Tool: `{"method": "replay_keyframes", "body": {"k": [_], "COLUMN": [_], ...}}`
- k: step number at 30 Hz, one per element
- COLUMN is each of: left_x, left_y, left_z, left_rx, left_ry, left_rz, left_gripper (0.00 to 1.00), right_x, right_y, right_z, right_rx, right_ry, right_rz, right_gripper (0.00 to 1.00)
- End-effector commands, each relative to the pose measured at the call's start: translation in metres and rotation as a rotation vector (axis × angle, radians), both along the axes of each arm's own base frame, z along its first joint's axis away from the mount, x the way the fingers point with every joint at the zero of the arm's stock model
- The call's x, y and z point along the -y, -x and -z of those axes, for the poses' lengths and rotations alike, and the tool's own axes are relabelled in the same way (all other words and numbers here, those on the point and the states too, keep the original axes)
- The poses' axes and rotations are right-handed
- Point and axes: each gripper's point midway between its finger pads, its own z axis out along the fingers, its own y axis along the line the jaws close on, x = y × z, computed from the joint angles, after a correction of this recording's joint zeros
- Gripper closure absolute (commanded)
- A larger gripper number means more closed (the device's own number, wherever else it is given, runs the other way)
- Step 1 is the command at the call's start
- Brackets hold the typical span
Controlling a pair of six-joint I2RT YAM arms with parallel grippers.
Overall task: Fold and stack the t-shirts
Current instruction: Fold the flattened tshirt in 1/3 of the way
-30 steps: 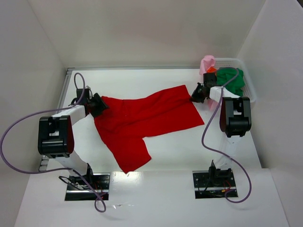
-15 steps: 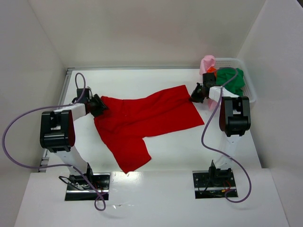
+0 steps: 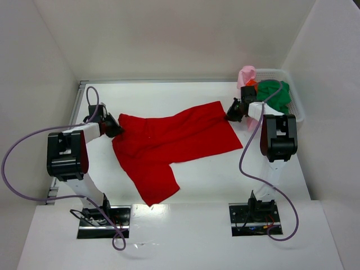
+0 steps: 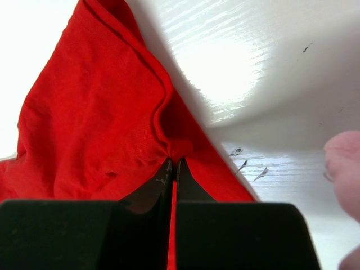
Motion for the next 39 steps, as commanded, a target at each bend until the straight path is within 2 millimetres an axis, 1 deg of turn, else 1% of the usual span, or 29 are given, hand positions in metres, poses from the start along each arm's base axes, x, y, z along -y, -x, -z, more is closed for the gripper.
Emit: {"method": "replay_keyframes", "body": {"k": [1, 3, 5, 6, 8, 9, 11, 13, 14, 15, 17, 18, 19, 20, 21, 22, 23, 24, 25, 27, 28, 29, 30, 31, 32, 35, 36, 37, 39], "left_x": [-0.016, -0.020, -0.024, -0.028, -0.027, -0.032, -0.030, -0.027, -0.026, -0.026, -0.026, -0.028, -0.033, -0.034, -0.038, -0.036, -0.036, -0.034, -0.034, -0.034, -0.032, -0.032, -0.032, -0.032, -0.036, -0.041, -0.040, -0.040, -0.039], "left_y": [-0.023, -0.026, -0.024, -0.026, -0.026, -0.026, -0.033, -0.038, -0.040, -0.046, -0.044, -0.047, -0.045, -0.045, -0.043, -0.043, -0.043, -0.042, -0.042, -0.041, -0.038, -0.038, -0.038, -0.037, -0.037, -0.039, -0.041, -0.041, -0.041], "left_z": [-0.039, -0.043, -0.046, -0.049, -0.049, -0.049, -0.062, -0.071, -0.071, -0.080, -0.075, -0.078, -0.071, -0.071, -0.064, -0.058, -0.058, -0.053, -0.047, -0.042, -0.036, -0.036, -0.036, -0.031, -0.031, -0.033, -0.032, -0.032, -0.029], "left_rx": [0.120, 0.128, 0.128, 0.137, 0.138, 0.138, 0.179, 0.203, 0.207, 0.233, 0.214, 0.221, 0.200, 0.202, 0.180, 0.168, 0.168, 0.156, 0.142, 0.134, 0.117, 0.117, 0.117, 0.107, 0.105, 0.114, 0.115, 0.115, 0.117], "left_ry": [-0.027, -0.029, -0.023, -0.025, -0.019, -0.020, 0.008, 0.014, 0.015, 0.010, 0.014, 0.005, 0.002, -0.005, 0.000, 0.010, 0.010, 0.019, 0.023, 0.019, 0.030, 0.030, 0.030, 0.033, 0.039, 0.036, 0.045, 0.045, 0.047], "left_rz": [-0.021, -0.030, -0.036, -0.045, -0.039, -0.050, -0.026, -0.002, 0.013, 0.029, 0.028, 0.021, 0.005, 0.011, 0.002, 0.008, 0.008, 0.013, 0.013, 0.019, 0.025, 0.025, 0.025, 0.025, 0.009, -0.002, 0.006, 0.007, 0.020], "left_gripper": [0.89, 0.89, 0.89, 0.89, 0.92, 0.94, 0.94, 0.94, 0.92, 0.90, 0.89, 0.89, 0.89, 0.89, 0.89, 0.86, 0.84, 0.83, 0.83, 0.81, 0.81, 0.81, 0.90, 0.94, 0.96, 0.96, 0.94, 0.91, 0.68], "right_x": [0.006, 0.006, 0.007, 0.007, 0.007, 0.007, 0.007, 0.007, 0.007, 0.006, 0.006, 0.006, 0.006, 0.004, 0.003, 0.003, 0.003, 0.003, 0.001, 0.001, 0.001, 0.001, 0.001, 0.001, 0.003, 0.003, 0.003, 0.003, 0.003], "right_y": [-0.010, -0.015, -0.019, -0.019, -0.022, -0.020, -0.029, -0.033, -0.035, -0.038, -0.041, -0.041, -0.041, -0.042, -0.042, -0.041, -0.041, -0.041, -0.040, -0.039, -0.039, -0.039, -0.039, -0.039, -0.039, -0.047, -0.047, -0.049, -0.049], "right_z": [-0.004, -0.011, -0.018, -0.018, -0.022, -0.021, -0.032, -0.038, -0.041, -0.047, -0.051, -0.046, -0.046, -0.042, -0.042, -0.036, -0.030, -0.030, -0.025, -0.019, -0.019, -0.019, -0.019, -0.019, -0.014, -0.023, -0.018, -0.021, -0.021], "right_rx": [0.005, 0.019, 0.039, 0.039, 0.048, 0.039, 0.069, 0.080, 0.089, 0.103, 0.114, 0.105, 0.105, 0.102, 0.102, 0.090, 0.076, 0.076, 0.067, 0.057, 0.057, 0.057, 0.057, 0.057, 0.048, 0.080, 0.070, 0.079, 0.079], "right_ry": [0.019, 0.019, 0.027, 0.027, 0.027, 0.027, 0.027, 0.027, 0.027, 0.020, 0.019, 0.019, 0.019, 0.012, 0.005, 0.005, 0.005, 0.005, -0.002, -0.002, -0.002, -0.002, -0.002, -0.002, 0.006, 0.006, 0.006, 0.006, 0.006], "right_rz": [0.018, 0.018, 0.024, 0.024, 0.024, 0.024, 0.025, 0.025, 0.025, 0.019, 0.020, 0.019, 0.019, 0.014, 0.008, 0.008, 0.008, 0.008, 0.002, 0.002, 0.002, 0.002, 0.002, 0.002, 0.009, 0.009, 0.009, 0.009, 0.009], "right_gripper": [1.00, 1.00, 1.00, 1.00, 1.00, 1.00, 1.00, 1.00, 1.00, 1.00, 1.00, 1.00, 1.00, 1.00, 1.00, 1.00, 1.00, 1.00, 1.00, 1.00, 1.00, 1.00, 1.00, 1.00, 1.00, 1.00, 1.00, 1.00, 1.00]}}
